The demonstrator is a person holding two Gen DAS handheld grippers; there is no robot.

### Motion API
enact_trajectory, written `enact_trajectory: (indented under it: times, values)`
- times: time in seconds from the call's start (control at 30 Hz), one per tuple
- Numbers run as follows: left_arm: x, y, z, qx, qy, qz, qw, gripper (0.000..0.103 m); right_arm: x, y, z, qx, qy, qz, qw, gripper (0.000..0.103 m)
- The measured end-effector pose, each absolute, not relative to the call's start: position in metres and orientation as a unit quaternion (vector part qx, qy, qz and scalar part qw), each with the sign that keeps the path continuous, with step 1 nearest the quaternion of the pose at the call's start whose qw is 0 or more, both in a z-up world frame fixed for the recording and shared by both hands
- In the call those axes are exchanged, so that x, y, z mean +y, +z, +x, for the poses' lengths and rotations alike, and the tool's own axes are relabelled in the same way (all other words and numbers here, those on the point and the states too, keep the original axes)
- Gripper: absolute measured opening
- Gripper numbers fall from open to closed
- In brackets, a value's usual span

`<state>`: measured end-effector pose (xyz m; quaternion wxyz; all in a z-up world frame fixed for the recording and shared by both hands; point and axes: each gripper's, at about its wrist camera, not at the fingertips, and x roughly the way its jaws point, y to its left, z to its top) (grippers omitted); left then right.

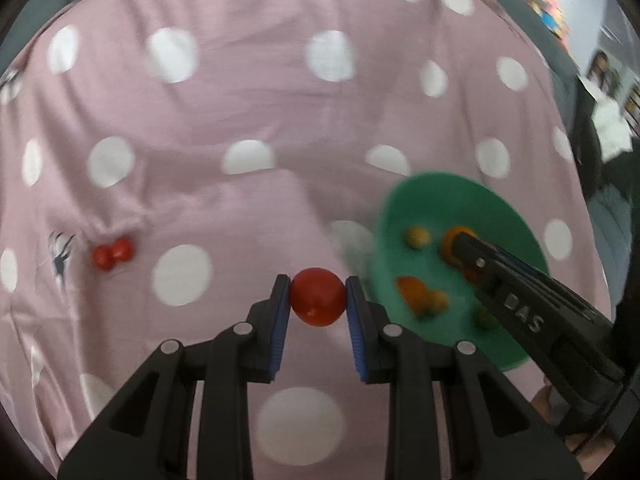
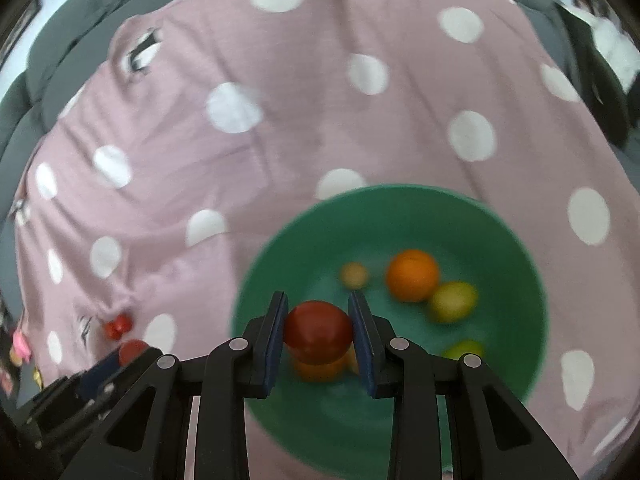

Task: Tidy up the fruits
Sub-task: 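Carry the held tomatoes over the green bowl with both tools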

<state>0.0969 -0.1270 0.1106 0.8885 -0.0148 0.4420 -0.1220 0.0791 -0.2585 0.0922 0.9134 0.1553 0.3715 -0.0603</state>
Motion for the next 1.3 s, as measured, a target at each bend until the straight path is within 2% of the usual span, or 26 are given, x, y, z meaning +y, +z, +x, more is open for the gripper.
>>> enact_trajectory:
  times: [0.6,1.3]
  values:
    - [-0.194,0.1,0.112,0.453,-0.139,0.087,0.876,0.027,-0.316,0.079,0.07,0.39,-0.146,0.181,0.891,0.033]
    - [-0.211,0.09,0.115,0.482,-0.168,0.091,0.855,0.028,-0.326,0.076,0.067,0.399,-0.156,0.192,0.883,0.033]
